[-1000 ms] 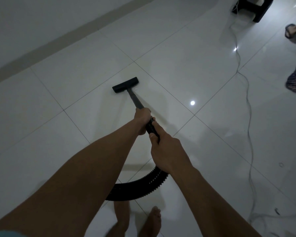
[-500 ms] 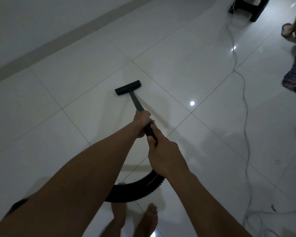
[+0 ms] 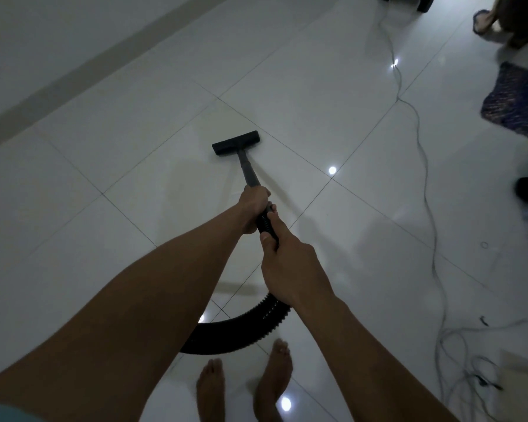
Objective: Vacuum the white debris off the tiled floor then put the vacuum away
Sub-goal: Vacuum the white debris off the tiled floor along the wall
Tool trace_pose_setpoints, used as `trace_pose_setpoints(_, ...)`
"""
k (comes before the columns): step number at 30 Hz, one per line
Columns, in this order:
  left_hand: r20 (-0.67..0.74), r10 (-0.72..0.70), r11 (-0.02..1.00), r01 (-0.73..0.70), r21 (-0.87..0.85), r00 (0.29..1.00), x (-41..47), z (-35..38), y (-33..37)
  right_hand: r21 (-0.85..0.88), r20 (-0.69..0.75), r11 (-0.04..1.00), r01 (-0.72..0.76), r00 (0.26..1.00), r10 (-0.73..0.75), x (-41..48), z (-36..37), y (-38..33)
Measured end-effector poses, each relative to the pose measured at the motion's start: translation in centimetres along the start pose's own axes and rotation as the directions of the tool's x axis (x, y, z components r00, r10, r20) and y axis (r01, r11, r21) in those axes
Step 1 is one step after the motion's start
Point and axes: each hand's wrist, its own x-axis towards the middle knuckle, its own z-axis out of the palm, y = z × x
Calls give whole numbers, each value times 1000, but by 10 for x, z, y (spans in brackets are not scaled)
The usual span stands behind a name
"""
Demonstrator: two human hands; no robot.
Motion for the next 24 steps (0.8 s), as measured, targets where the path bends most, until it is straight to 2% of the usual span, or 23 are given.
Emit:
trace_pose_setpoints(8, 39, -27, 998, 25, 57, 999, -20, -3, -25, 9, -28, 1000, -18, 999, 18, -31, 15, 8)
trace_pose_setpoints(24, 69, -55, 998, 54, 21, 996, -72, -9, -86, -16, -75, 998, -62, 995, 60, -107, 31, 29)
